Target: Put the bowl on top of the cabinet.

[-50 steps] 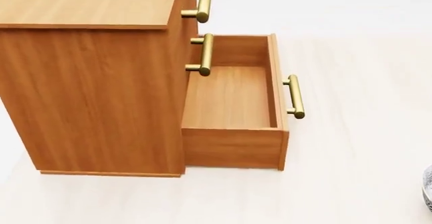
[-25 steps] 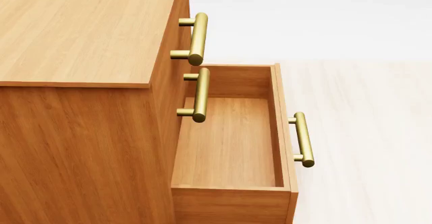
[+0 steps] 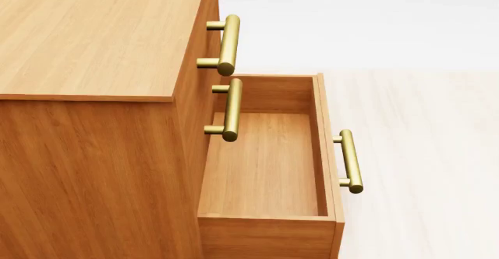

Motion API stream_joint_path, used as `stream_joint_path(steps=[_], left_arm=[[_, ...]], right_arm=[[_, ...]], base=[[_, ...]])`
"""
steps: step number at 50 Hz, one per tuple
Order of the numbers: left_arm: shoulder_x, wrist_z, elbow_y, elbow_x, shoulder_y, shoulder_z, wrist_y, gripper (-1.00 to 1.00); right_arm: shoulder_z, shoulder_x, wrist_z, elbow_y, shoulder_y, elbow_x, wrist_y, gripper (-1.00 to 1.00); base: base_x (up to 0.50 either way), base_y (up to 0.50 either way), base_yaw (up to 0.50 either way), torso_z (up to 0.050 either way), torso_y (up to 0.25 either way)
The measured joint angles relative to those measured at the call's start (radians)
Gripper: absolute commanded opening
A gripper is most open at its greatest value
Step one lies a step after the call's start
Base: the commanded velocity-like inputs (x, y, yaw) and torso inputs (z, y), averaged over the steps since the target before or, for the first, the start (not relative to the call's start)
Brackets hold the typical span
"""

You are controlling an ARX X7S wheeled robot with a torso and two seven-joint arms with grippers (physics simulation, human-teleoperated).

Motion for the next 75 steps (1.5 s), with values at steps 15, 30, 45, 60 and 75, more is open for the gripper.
stream_joint_path(steps=[15, 30, 45, 60, 75], left_arm=[[-0.001, 0.0, 0.0, -0.005, 0.002, -0.002, 0.005, 1.0], [-0.004, -0.003, 0.001, -0.015, 0.003, -0.006, 0.008, 1.0], [-0.008, -0.008, 0.004, -0.025, 0.007, -0.013, 0.009, 1.0], [-0.007, -0.007, 0.001, -0.023, 0.01, -0.009, 0.013, 1.0], [-0.007, -0.005, -0.003, -0.019, 0.011, -0.004, 0.017, 1.0]], right_arm=[[-0.015, 0.241, 0.008, 0.106, 0.08, 0.052, 0.122, 1.0], [-0.031, 0.476, -0.053, 0.26, 0.053, 0.118, 0.324, 1.0], [-0.111, 0.668, -0.085, 0.356, -0.011, 0.145, 0.484, 1.0], [-0.28, 0.76, -0.079, 0.419, -0.036, 0.176, 0.542, 1.0], [-0.406, 0.795, -0.068, 0.461, -0.004, 0.192, 0.527, 1.0]], base=[[0.0, 0.0, 0.0, 0.0, 0.0], [0.0, 0.0, 0.0, 0.0, 0.0], [0.0, 0.0, 0.0, 0.0, 0.0], [0.0, 0.0, 0.0, 0.0, 0.0], [0.0, 0.0, 0.0, 0.0, 0.0]])
